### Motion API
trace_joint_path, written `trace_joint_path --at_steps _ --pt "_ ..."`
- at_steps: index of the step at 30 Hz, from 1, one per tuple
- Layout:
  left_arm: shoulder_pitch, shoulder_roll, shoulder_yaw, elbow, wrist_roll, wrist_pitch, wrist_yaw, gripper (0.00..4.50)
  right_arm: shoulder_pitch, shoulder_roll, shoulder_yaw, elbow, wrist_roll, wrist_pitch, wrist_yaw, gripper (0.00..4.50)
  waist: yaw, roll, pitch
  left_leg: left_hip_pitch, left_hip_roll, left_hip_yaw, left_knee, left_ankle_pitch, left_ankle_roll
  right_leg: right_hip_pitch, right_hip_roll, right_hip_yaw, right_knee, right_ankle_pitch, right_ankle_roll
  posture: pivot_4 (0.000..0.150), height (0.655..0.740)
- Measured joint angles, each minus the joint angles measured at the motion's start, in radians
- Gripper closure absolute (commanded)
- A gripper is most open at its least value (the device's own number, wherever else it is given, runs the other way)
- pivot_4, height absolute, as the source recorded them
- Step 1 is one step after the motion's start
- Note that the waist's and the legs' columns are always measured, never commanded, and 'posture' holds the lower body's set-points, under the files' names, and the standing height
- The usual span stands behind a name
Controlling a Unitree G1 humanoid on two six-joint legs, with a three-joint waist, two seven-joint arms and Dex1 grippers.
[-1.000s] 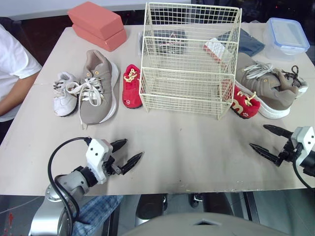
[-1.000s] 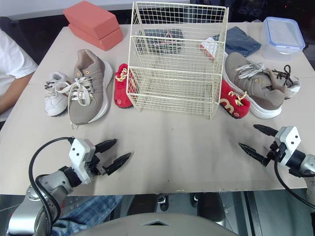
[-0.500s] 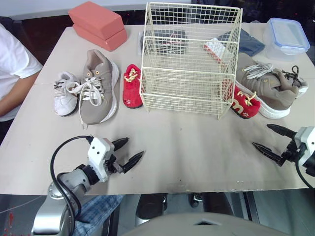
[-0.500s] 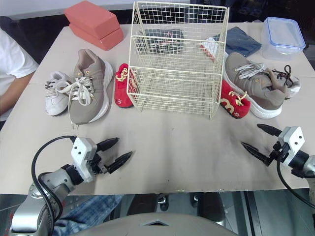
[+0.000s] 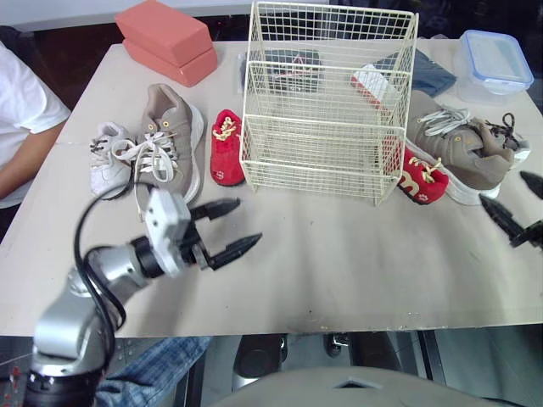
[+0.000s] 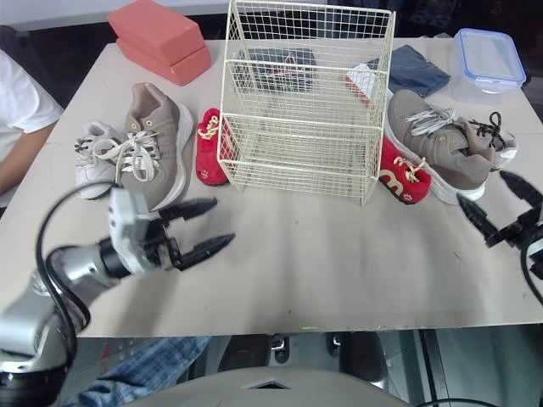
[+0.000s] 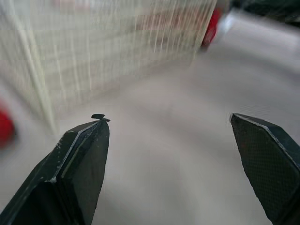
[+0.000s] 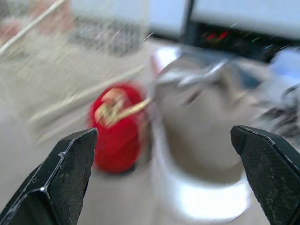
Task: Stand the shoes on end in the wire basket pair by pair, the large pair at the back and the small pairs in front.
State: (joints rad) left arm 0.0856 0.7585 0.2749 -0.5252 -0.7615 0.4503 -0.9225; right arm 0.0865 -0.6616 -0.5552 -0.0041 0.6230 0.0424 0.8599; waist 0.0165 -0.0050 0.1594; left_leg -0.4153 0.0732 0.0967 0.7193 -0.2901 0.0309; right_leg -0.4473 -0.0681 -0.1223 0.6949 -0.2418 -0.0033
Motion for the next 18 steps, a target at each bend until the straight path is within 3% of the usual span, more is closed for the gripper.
trace_joint_path --at_steps 7,15,18 --pt "-0.266 0.142 0.025 -0.013 -0.201 0.153 -0.061 0.06 -0.148 -0.023 0.049 0.057 -0.025 0.164 -0.121 0.0 -0.003 -0.001 0.002 0.001 0.0 0.003 0.0 0.0 0.0 0.0 0.001 0.002 0.0 0.0 0.001 0.15 0.686" --pt "-0.414 0.153 -0.062 -0.014 -0.243 0.236 -0.052 0.06 -0.291 -0.069 0.127 0.221 -0.052 0.267 -0.071 0.0 -0.003 -0.003 0.003 0.001 -0.001 0.003 0.0 0.003 -0.005 0.0 0.002 0.004 0.0 0.001 0.001 0.15 0.686" --pt "-0.436 0.153 -0.077 -0.014 -0.241 0.242 -0.046 0.0 -0.32 -0.071 0.128 0.265 -0.056 0.283 -0.058 0.81 -0.004 -0.004 0.004 0.001 -0.001 0.004 0.0 0.003 -0.005 0.0 0.002 0.005 0.0 0.001 0.001 0.15 0.686"
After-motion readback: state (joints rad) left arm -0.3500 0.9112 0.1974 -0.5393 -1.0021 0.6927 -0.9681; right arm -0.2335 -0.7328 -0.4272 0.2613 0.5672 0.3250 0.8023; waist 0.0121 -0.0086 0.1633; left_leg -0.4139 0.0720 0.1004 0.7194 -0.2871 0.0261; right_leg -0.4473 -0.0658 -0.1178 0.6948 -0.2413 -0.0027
